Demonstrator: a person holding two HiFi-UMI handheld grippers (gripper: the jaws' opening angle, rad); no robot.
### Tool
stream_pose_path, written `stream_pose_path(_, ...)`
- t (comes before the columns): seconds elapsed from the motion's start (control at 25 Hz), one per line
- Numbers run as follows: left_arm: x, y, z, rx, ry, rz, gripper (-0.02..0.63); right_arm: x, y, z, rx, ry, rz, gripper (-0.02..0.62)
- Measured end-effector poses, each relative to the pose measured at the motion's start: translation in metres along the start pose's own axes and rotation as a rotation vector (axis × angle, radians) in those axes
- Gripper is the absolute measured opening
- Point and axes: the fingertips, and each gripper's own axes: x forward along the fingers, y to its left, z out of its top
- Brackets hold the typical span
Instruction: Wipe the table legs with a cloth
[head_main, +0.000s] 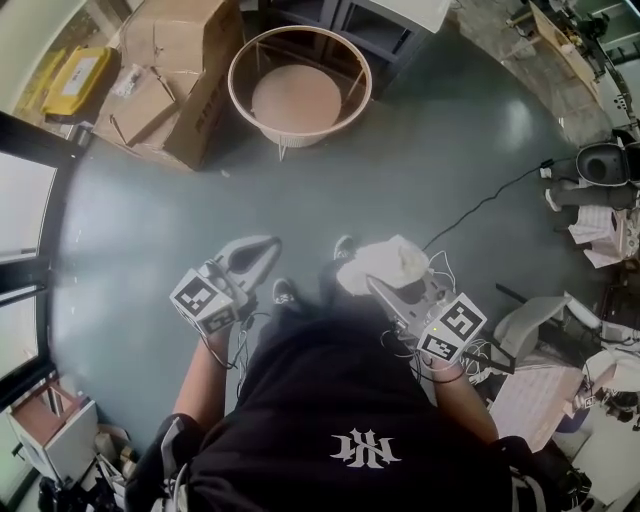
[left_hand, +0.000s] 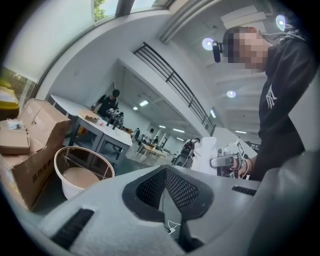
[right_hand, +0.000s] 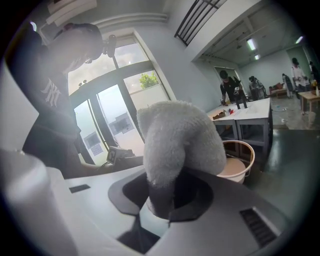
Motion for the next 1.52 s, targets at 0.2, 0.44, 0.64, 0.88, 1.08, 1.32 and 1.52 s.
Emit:
stream_pose_path(0.2,0.067,0.033,0.013,0.000,0.017,0.070,0.005,0.007,-0.075,0.010,0.025,-0.006,0.074,0.080)
stream_pose_path(0.44,0.130,0.060,0.044,-0.013,0.040,0.181,0.005,0.034,-0.187,0.046,-0.001,0.004,0.156,0.080)
stream_pose_path(0.64,0.166,0.093,0.065,-0.042,-0.006,0.243,0.005,0.067,-0.244,0.076,-0.064,-0.012,0.229,0.080)
stream_pose_path(0.88,0.169,0.131,0.064,-0.018,0.041,0.342,0.005,0.102,-0.273,0.063,-0.030,0.019,0.301,0.080)
stream_pose_path(1.08,0.145,0.167,0.044,0.014,0.085,0.350,0.005,0.140,-0.270,0.039,-0.045,0.063,0.311,0.080)
stream_pose_path(1.32,0.119,0.231,-0.004,0.023,0.075,0.274,0.005,0.211,-0.270,-0.001,-0.083,0.051,0.230,0.080)
stream_pose_path(1.52,0.096,0.299,-0.046,0.015,0.033,0.220,0.005,0.286,-0.266,-0.032,-0.103,-0.012,0.171,0.080)
